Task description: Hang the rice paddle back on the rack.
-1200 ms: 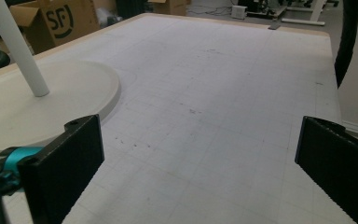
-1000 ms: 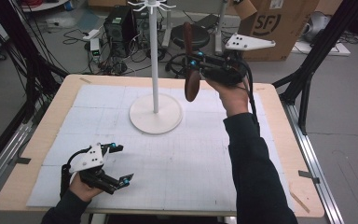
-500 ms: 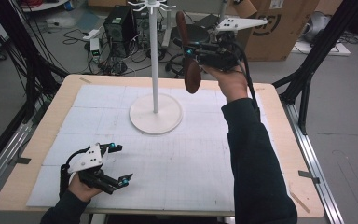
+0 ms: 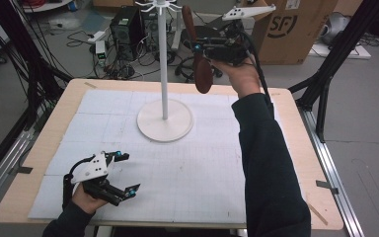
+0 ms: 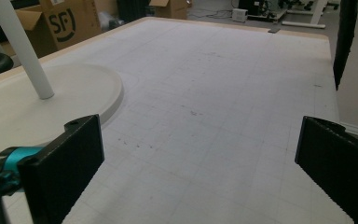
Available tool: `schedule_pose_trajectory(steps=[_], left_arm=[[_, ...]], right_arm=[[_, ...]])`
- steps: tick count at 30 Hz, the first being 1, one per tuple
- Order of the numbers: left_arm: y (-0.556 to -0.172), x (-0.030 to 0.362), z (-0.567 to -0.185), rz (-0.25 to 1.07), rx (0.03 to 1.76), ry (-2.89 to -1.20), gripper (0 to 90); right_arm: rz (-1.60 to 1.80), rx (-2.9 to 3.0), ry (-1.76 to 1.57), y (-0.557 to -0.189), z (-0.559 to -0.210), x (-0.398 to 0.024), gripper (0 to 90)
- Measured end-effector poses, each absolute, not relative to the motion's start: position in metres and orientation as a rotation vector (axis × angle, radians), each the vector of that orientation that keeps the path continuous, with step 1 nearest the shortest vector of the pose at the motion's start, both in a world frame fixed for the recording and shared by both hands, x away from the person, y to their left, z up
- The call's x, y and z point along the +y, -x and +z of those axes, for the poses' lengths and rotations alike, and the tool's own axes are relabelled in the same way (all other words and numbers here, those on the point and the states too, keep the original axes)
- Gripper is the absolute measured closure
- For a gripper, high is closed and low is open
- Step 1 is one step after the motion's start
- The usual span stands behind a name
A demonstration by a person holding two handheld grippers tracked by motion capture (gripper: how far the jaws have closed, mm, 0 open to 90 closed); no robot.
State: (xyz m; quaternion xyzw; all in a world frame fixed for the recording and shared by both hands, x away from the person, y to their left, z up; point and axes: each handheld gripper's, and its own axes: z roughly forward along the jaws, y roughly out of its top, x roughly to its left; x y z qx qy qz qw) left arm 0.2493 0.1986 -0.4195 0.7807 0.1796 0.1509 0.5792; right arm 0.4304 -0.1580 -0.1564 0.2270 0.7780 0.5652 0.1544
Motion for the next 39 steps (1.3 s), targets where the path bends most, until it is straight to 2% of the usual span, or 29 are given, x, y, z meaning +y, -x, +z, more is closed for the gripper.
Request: schedule_pose_trajectory(steps=[39], left_arm=[[-0.247,0.199,-0.419,0.351,0.416,-1.828,1.8]], right_arm=[[1.518,2.286,-0.71,-0.456,-0.15,-0.138,78.9]])
